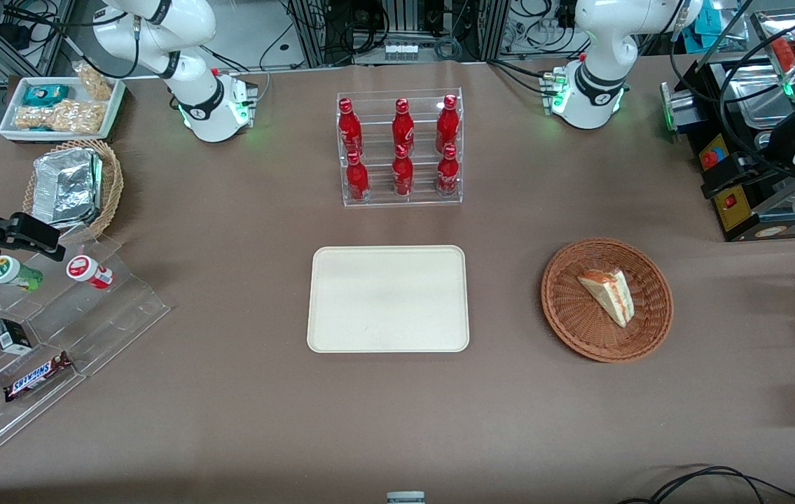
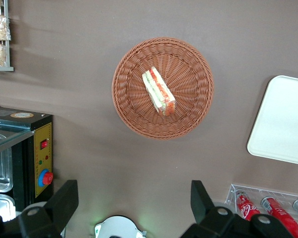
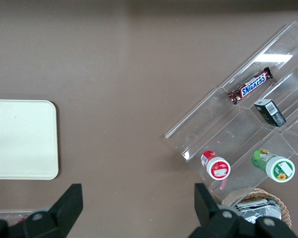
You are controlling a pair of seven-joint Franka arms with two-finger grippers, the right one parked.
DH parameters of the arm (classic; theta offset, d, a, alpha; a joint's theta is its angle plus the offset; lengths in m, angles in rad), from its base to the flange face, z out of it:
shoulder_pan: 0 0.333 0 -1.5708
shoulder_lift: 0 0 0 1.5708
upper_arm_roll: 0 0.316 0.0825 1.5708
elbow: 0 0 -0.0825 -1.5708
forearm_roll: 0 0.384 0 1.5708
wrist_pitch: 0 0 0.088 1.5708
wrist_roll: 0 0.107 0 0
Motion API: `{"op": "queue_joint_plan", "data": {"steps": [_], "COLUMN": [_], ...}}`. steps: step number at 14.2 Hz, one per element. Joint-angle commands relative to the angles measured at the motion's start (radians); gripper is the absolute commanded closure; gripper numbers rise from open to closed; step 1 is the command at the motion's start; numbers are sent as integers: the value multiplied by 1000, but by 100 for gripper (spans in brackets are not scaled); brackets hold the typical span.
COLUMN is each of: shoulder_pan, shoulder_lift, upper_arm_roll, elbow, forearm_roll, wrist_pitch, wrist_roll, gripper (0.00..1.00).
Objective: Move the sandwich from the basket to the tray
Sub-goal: 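Move the left gripper from rest toward the wicker basket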
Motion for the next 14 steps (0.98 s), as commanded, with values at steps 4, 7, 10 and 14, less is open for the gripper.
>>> {"op": "queue_joint_plan", "data": {"steps": [4,7,10,14], "shoulder_pan": [-19,-22,-15,-25], "shoulder_lift": [4,61,147,173], "upper_arm_roll": [17,17,16,16], "elbow": [-26,-32,-67,-286], "forearm_roll": [-3,-1,-35,-31], "wrist_pitch": [22,24,68,368], "wrist_roll": [6,-5,-54,-216], "gripper": [0,0,0,0]}}
